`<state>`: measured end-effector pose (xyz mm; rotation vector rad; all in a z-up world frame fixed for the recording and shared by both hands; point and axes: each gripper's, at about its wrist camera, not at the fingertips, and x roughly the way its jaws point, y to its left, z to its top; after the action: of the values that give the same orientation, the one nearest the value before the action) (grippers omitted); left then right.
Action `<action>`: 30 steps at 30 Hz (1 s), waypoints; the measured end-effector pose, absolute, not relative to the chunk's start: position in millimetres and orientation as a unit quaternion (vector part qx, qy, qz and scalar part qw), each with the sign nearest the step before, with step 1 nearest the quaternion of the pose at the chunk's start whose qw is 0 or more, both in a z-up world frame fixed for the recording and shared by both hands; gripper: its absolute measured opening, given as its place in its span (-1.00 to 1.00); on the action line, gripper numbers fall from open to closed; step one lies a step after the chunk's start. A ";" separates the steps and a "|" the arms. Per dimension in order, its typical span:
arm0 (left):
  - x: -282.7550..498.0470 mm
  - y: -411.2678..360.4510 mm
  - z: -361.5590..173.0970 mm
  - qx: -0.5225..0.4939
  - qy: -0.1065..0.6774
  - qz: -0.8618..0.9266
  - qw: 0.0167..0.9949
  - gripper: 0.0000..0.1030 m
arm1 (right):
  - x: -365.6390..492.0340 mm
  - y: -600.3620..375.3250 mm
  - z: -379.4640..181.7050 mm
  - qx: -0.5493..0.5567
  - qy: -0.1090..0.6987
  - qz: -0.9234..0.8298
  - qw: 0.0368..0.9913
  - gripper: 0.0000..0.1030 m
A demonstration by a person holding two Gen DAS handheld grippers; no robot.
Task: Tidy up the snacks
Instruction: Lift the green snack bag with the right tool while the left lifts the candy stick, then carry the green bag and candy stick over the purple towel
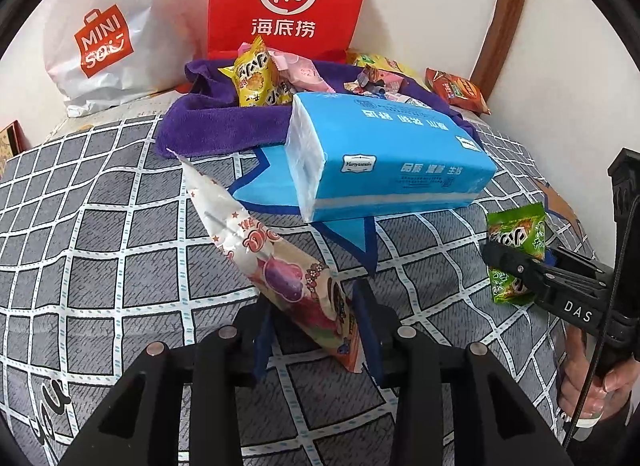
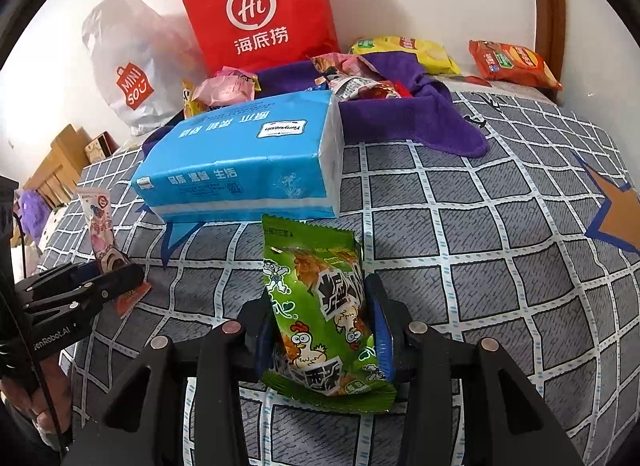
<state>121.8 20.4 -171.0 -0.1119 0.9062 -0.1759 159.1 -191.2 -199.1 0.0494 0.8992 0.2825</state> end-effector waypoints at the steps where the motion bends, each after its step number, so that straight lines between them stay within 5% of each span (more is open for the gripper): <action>1: 121.8 20.2 -170.9 -0.055 0.437 -0.085 0.894 -0.33 | 158.7 -191.3 -199.0 0.024 0.433 0.136 0.891 -0.21; 10: 115.6 31.9 -154.9 -0.089 0.453 -0.096 0.882 -0.59 | 148.3 -195.3 -189.2 0.032 0.435 0.134 0.890 -0.26; 30: 86.1 37.3 -78.9 -0.113 0.415 -0.110 0.896 -0.60 | 102.1 -182.5 -104.9 -0.009 0.370 0.145 0.918 -0.26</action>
<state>86.1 37.3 -78.9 -0.2351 0.8602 -0.2289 102.1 -182.5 -104.9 -0.0175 0.7615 0.2980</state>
